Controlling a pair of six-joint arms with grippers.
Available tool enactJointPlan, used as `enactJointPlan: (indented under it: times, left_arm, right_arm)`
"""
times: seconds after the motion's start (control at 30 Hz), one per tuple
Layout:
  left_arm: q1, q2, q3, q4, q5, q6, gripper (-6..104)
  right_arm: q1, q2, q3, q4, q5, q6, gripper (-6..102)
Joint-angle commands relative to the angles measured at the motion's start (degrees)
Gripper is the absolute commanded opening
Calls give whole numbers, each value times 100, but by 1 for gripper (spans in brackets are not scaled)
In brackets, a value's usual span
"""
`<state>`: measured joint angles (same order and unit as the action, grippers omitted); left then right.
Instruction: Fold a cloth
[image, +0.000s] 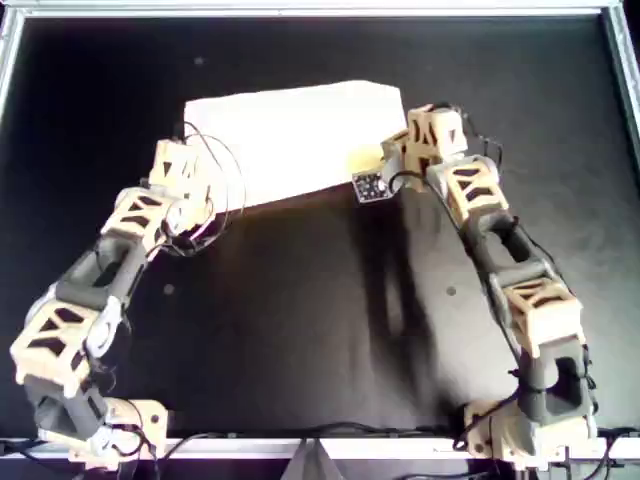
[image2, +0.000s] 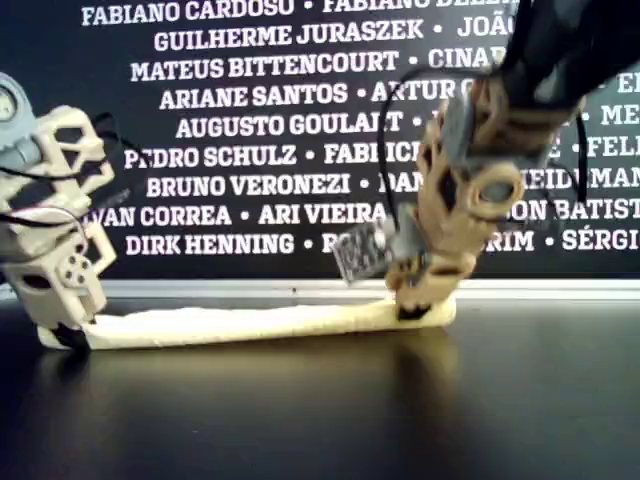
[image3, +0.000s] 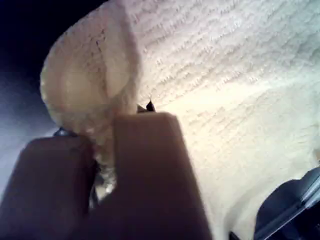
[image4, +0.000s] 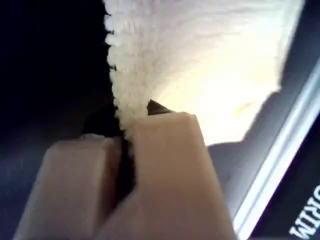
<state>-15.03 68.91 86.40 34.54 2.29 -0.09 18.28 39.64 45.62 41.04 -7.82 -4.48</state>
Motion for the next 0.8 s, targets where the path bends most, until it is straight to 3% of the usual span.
enactJointPlan:
  times: [0.0,0.3,0.77]
  left_arm:
    - [9,844,114,-44,-35,35,1]
    - [9,1222,817,-44,-26,35,1]
    - [-9,1626,1688,-44,-18,35,1]
  right_arm:
    - [-88,949,193,149,70,9,-2]
    - [-79,2276,2145,149,70,-53,-2]
    - [-44,3612,4148,149,70,0,-2]
